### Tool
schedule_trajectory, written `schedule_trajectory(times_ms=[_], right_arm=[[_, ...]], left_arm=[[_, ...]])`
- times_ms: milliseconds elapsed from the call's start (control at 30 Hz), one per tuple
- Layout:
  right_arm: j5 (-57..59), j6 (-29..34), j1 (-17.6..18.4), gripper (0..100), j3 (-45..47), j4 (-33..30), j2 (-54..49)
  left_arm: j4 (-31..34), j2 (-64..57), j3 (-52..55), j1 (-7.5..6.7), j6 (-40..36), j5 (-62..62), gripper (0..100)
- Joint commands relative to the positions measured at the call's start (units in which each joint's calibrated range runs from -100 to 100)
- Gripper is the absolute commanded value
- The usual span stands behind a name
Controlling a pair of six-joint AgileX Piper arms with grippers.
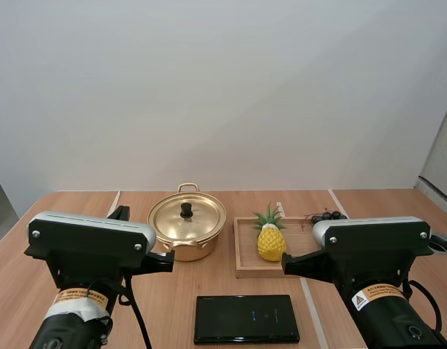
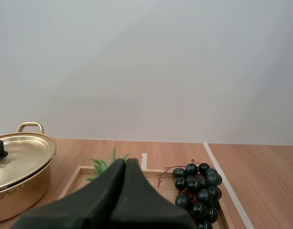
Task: Open the pot, put the grape inside, and close it
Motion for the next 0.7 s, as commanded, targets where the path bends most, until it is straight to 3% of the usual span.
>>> schedule_trajectory(times_ms=[0, 167, 367, 600, 667], right_arm=[[-1.3, -0.1, -0.3, 0, 0.0, 0.7, -0.3], [-1.3, -0.3, -0.3, 0, 0.0, 0.5, -0.3], [-1.1, -0.3, -0.3, 0, 0.0, -6.0, -0.3], [-1.8, -0.4, -0.3, 0, 0.0, -7.0, -0.3], [-1.4, -0.9, -0.3, 0, 0.0, -12.3, -0.3]], left_arm=[[-0.9, -0.3, 0.0, 0.05, -0.3, -1.6, 0], [-0.9, -0.3, 0.0, 0.05, -0.3, -2.4, 0], [-0.9, -0.3, 0.0, 0.05, -0.3, -2.6, 0], [-0.9, -0.3, 0.0, 0.05, -0.3, -3.0, 0], [-0.9, -0.3, 0.0, 0.05, -0.2, -7.9, 0]])
